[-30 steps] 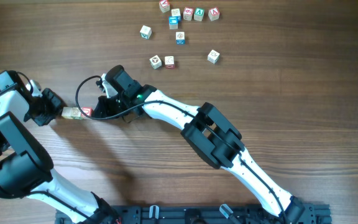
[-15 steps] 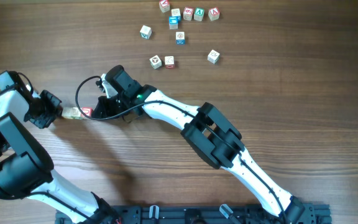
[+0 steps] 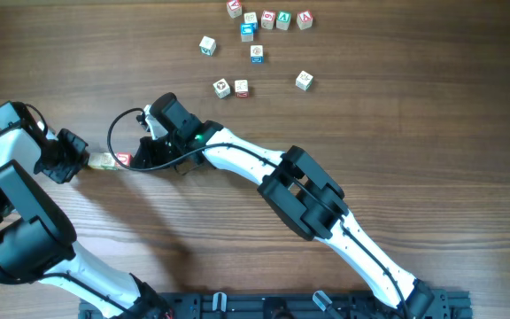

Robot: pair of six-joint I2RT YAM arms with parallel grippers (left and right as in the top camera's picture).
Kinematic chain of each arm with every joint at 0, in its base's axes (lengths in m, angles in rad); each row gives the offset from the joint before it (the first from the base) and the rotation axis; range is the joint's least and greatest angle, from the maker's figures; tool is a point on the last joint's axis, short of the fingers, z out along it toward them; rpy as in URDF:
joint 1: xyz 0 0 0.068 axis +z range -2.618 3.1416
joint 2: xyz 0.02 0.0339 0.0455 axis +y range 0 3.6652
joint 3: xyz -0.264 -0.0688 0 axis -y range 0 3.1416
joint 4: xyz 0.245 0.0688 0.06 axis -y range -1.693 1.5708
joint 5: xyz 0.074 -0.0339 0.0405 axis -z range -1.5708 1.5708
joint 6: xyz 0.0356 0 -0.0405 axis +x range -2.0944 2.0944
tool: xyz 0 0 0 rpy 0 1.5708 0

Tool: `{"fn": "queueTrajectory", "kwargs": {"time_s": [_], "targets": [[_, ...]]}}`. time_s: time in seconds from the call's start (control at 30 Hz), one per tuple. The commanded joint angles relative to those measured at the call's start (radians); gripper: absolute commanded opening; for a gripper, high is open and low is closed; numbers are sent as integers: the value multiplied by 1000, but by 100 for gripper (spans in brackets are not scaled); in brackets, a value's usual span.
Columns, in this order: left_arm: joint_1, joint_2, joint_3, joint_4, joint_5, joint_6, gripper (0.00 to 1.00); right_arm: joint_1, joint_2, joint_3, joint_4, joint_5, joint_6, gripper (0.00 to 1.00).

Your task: Form a horizontal line

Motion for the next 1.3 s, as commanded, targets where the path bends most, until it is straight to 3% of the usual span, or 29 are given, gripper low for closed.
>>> {"fn": "queueTrajectory", "kwargs": {"time_s": [0.0,0.47,1.27], "targets": [[-1,-7,-10,-5,30,-9,4,0,0,5,9,-5,-18,5],[-1,-7,-10,-4,59,-8,4,0,0,5,19,-5,-19,5],[0,-7,-10,3,28,-5,4,-69,-2,7,-148,99,-21,5]]}}
